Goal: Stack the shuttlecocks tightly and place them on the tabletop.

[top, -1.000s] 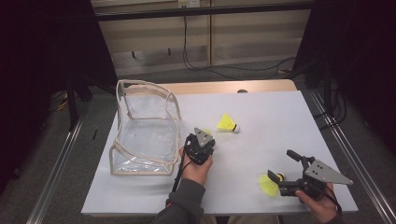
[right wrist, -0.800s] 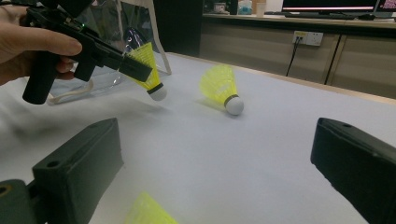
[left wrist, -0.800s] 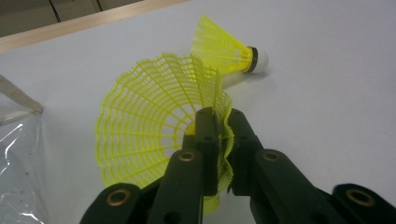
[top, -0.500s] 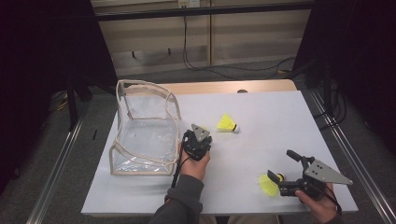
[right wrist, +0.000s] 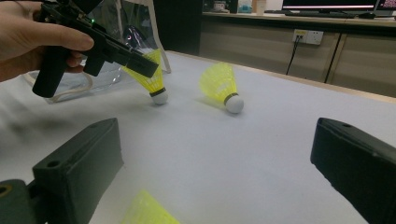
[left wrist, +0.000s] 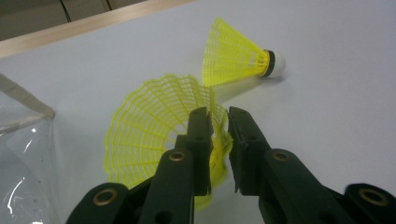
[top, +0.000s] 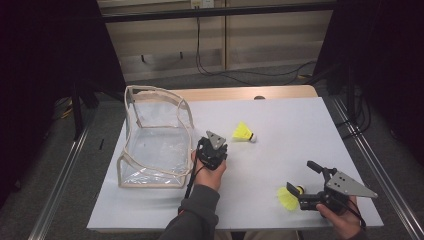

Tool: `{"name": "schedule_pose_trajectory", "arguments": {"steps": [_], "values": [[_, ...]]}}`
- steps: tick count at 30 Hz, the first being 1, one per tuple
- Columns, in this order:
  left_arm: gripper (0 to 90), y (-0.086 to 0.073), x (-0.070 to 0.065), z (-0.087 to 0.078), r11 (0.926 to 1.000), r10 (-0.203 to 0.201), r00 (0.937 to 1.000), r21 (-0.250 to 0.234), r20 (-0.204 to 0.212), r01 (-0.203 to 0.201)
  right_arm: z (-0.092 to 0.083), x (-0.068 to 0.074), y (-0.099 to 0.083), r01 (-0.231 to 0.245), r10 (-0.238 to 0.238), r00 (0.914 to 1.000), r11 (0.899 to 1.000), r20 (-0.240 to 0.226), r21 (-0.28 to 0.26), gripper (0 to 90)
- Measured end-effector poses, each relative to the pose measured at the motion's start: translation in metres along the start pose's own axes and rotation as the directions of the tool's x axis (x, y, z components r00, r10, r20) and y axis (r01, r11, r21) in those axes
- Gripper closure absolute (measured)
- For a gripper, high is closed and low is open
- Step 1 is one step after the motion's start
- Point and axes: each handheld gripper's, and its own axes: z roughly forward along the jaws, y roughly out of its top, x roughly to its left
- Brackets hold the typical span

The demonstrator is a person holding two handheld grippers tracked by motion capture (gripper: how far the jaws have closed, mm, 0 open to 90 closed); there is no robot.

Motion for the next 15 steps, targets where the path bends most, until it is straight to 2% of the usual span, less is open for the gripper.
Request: {"name": "schedule_pose_trajectory", "arguments": {"steps": [6, 15], "values": [[76.4, 0.007, -0.003, 0.005, 0.9997, 0.021, 0.9998, -0.012, -0.006, -0.021, 0.0, 0.0, 0.0, 0.003, -0.003, 1.0, 1.0, -0.002, -0.001, 1.5], [76.4, 0.009, -0.005, 0.014, 0.9989, 0.037, 0.9993, -0.028, -0.011, -0.037, -0.001, -0.001, 0.0, 0.003, -0.003, 1.0, 1.0, 0.0, -0.003, 1.5]]}}
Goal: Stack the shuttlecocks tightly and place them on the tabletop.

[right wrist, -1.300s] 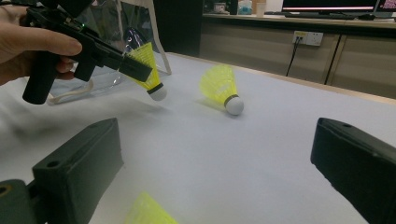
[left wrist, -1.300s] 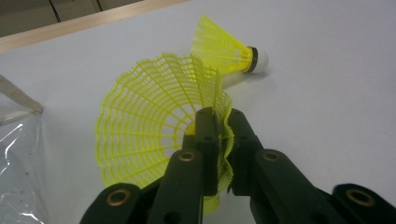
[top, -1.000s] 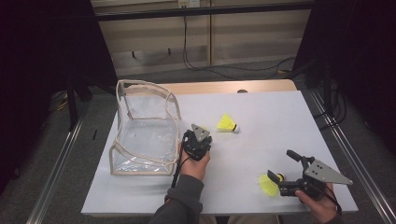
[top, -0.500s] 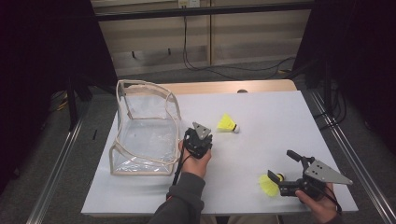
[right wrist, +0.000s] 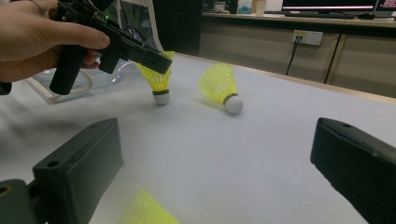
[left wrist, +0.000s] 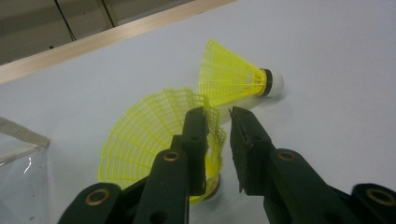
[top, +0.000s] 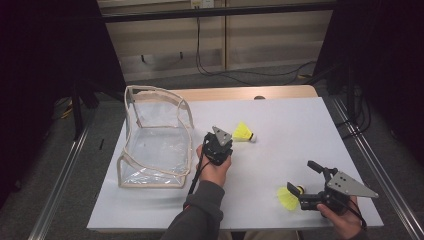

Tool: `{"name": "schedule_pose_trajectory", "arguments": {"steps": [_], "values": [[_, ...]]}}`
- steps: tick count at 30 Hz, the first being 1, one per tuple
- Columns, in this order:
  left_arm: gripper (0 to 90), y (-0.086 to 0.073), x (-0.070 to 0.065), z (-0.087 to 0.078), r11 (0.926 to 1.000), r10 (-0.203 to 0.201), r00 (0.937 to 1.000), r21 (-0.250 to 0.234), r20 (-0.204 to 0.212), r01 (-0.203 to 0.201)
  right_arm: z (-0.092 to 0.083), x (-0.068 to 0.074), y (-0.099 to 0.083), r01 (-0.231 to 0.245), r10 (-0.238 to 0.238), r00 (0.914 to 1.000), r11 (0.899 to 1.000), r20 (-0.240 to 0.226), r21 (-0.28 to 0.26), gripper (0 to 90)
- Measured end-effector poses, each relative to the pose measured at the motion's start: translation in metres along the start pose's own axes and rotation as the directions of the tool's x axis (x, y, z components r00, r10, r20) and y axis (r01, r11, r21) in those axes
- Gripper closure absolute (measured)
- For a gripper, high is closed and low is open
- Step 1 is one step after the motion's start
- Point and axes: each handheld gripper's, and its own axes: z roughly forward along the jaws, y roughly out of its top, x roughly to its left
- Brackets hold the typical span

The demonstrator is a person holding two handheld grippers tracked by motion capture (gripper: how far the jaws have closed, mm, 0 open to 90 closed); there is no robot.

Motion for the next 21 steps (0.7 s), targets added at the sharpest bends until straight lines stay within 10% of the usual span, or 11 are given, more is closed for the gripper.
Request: {"name": "schedule_pose_trajectory", "arguments": {"steps": [21], "values": [[86.0, 0.002, 0.0097, 0.001, 0.999, 0.033, 0.9978, 0.031, -0.057, -0.031, -0.0006, -0.0004, 0.0001, 0.001, -0.001, 1.0, 1.0, 0.001, -0.001, 1.6]]}}
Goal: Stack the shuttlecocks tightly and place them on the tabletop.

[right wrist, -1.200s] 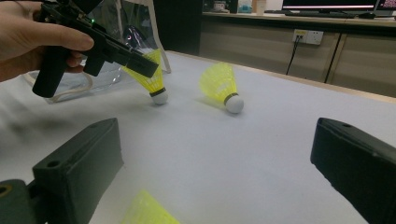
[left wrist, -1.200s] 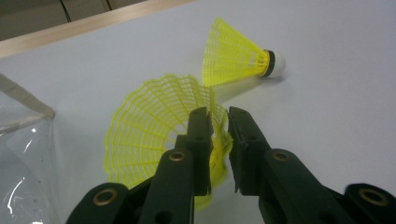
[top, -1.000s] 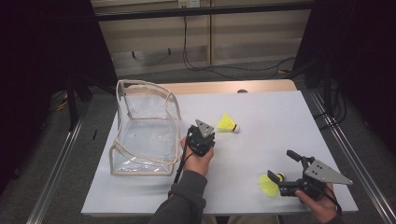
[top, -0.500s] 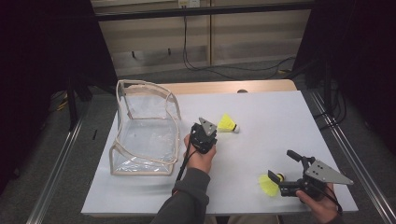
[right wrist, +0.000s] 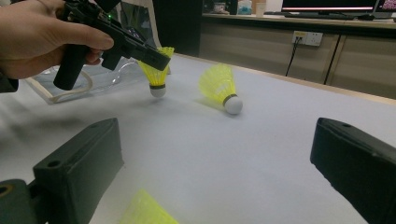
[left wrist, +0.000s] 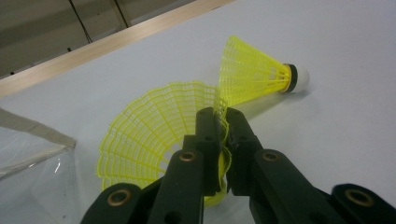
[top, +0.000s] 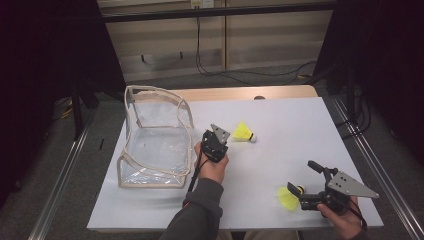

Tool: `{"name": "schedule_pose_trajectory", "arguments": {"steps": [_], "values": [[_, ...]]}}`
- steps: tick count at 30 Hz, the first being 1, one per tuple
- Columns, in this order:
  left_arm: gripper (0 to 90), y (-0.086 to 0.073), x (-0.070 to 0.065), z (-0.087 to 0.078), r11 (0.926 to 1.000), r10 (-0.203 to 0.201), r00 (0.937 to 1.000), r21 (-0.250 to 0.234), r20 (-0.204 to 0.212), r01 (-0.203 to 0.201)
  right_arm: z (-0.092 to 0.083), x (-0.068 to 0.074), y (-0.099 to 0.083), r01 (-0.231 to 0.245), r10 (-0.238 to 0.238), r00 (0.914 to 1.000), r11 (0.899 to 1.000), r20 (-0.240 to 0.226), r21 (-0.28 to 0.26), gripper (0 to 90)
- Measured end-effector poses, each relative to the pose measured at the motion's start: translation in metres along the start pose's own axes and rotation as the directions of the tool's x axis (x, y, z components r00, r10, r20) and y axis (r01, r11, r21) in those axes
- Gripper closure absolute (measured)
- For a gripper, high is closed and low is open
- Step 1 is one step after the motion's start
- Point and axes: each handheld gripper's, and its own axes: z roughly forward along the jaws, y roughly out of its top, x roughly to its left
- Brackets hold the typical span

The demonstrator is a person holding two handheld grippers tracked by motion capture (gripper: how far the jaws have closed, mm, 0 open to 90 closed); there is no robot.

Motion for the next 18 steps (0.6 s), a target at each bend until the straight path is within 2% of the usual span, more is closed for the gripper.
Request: {"name": "schedule_pose_trajectory", "arguments": {"steps": [4, 8, 10, 13, 18], "values": [[87.0, 0.0, 0.002, 0.002, 0.9997, 0.014, 0.9999, 0.019, -0.009, -0.014, 0.0, 0.0, 0.0, 0.0, 0.0, 1.0, 1.0, -0.002, 0.0, 1.6], [87.7, 0.0, 0.0, 0.006, 0.9995, 0.011, 0.9999, 0.029, 0.006, -0.011, 0.0, 0.0, 0.0, 0.004, -0.004, 1.0, 1.0, -0.004, 0.003, 1.7], [82.8, 0.0, -0.001, 0.008, 0.9998, -0.015, 0.9992, 0.017, 0.036, 0.014, 0.0, 0.0, 0.0, 0.004, -0.004, 1.0, 1.0, -0.004, 0.002, 1.7], [75.1, 0.001, -0.004, 0.01, 0.9996, -0.026, 0.9977, 0.016, 0.062, 0.025, 0.0, 0.0, 0.0, 0.002, -0.002, 1.0, 1.0, -0.002, 0.001, 1.7], [70.9, 0.005, -0.01, 0.011, 0.9996, -0.023, 0.9949, 0.017, 0.098, 0.022, 0.0, 0.0, 0.0, 0.004, -0.004, 1.0, 1.0, -0.003, 0.004, 1.7]]}}
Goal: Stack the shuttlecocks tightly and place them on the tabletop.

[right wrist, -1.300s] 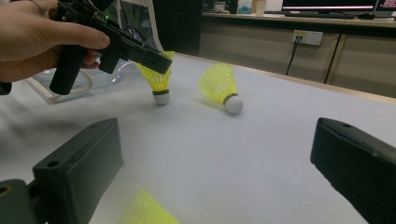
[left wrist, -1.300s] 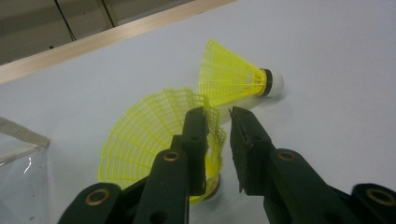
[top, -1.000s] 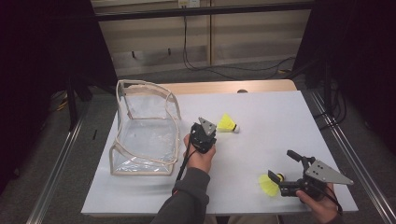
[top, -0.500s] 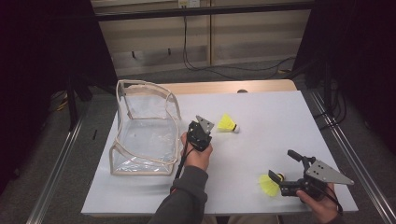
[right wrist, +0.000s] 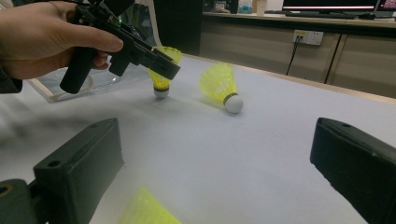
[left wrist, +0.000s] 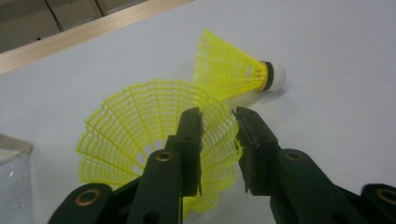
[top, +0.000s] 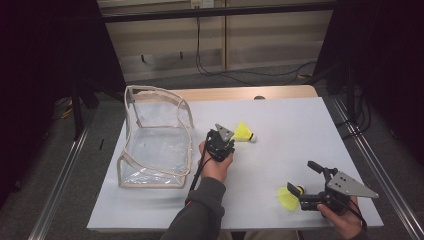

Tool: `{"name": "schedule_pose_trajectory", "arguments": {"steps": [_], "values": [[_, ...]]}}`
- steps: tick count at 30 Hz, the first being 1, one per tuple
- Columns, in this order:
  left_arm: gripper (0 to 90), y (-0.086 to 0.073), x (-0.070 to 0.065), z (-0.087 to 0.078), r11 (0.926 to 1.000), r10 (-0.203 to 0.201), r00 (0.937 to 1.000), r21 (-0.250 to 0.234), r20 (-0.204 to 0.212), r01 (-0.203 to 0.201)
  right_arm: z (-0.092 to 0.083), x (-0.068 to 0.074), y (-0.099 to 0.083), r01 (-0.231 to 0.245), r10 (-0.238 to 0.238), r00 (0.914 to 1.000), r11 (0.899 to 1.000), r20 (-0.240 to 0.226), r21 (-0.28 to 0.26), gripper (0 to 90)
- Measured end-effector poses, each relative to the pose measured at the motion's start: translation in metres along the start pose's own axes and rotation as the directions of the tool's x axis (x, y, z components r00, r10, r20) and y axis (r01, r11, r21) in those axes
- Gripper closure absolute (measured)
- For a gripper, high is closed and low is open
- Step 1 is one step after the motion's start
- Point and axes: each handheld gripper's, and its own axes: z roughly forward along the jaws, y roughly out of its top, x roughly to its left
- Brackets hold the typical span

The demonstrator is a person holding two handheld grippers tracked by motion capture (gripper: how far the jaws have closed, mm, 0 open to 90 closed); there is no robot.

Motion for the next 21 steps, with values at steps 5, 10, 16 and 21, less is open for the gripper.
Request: {"name": "schedule_pose_trajectory", "arguments": {"steps": [5, 10, 16, 21], "values": [[70.0, 0.007, -0.003, 0.0, 1.0, 0.0, 0.9996, -0.008, 0.028, 0.0, 0.0, 0.0, 0.0, -0.007, 0.007, 1.0, 1.0, 0.003, 0.002, 1.7], [70.0, 0.009, -0.004, 0.002, 0.9996, -0.025, 0.9986, -0.012, 0.047, 0.026, -0.001, 0.0, 0.0, -0.005, 0.005, 1.0, 1.0, 0.003, 0.001, 1.7], [69.4, 0.011, -0.004, 0.003, 0.9993, -0.037, 0.9973, -0.007, 0.064, 0.038, 0.0, -0.001, 0.0, -0.006, 0.006, 1.0, 1.0, 0.0, 0.001, 1.7], [68.5, 0.015, -0.005, 0.004, 0.9989, -0.046, 0.9957, -0.01, 0.08, 0.047, 0.0, 0.0, 0.0, -0.006, 0.006, 1.0, 1.0, 0.0, 0.003, 1.7]]}}
